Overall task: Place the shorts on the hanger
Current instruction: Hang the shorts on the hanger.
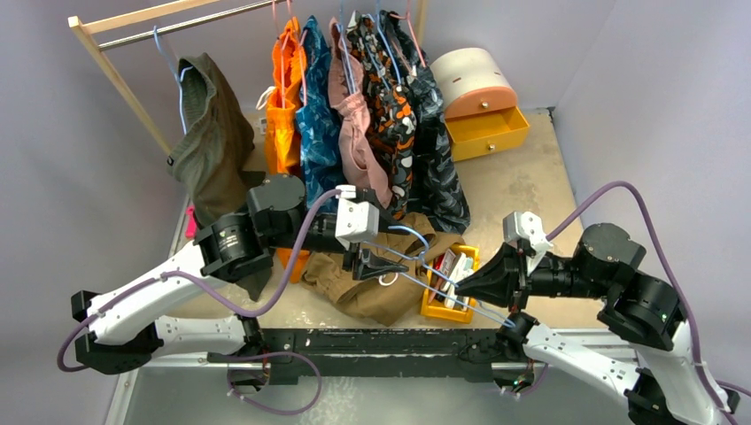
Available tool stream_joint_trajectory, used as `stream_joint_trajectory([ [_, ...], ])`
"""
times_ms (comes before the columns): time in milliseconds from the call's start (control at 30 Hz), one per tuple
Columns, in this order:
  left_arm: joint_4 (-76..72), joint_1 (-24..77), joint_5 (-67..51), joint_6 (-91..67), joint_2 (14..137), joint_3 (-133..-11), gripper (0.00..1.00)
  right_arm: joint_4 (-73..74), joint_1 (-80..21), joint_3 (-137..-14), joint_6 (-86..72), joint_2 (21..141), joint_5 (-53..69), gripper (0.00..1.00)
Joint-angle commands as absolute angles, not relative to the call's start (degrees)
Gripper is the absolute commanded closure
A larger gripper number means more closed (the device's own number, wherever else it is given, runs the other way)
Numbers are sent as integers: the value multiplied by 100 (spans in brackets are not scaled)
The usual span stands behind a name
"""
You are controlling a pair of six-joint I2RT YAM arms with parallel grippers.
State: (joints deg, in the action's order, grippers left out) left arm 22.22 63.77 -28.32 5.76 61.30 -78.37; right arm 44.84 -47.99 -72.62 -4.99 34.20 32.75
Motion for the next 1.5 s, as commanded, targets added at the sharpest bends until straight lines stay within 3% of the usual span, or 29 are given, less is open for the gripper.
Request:
stream_joint_trajectory([
  [0, 2198, 6372, -3205, 792, 6135, -7844, 47, 4044, -4816, -7251, -397, 3542, 3524, 100],
  [300, 2407, 6372, -3335, 910, 6114, -7818, 69, 3924, -4816, -7269, -369, 3657, 3644, 100],
  [500, 2371, 6372, -3365, 975, 6011, -7728, 100, 3776, -4816, -7269, -428, 3654, 3709, 100],
  [733, 1990, 6372, -3128, 748, 5802, -7504, 100, 3647, -4815, -7288, -542, 3781, 3653, 98],
  [833, 1773, 6371, -2913, 583, 5695, -7362, 100, 3317, -4816, -7363, -803, 3814, 3715, 59],
  [900, 1646, 6370, -2827, 484, 5634, -7257, 100, 3016, -4812, -7357, -990, 3819, 3735, 44],
  [967, 1553, 6367, -2766, 390, 5600, -7175, 100, 2816, -4815, -7376, -1102, 3877, 3696, 38],
  [1167, 1327, 6365, -2670, 225, 5624, -7020, 100, 2496, -4816, -7478, -1134, 4292, 3245, 35],
  [1467, 1332, 6372, -2623, 72, 5704, -6950, 100, 1767, -4816, -7396, -1353, 4551, 2830, 39],
])
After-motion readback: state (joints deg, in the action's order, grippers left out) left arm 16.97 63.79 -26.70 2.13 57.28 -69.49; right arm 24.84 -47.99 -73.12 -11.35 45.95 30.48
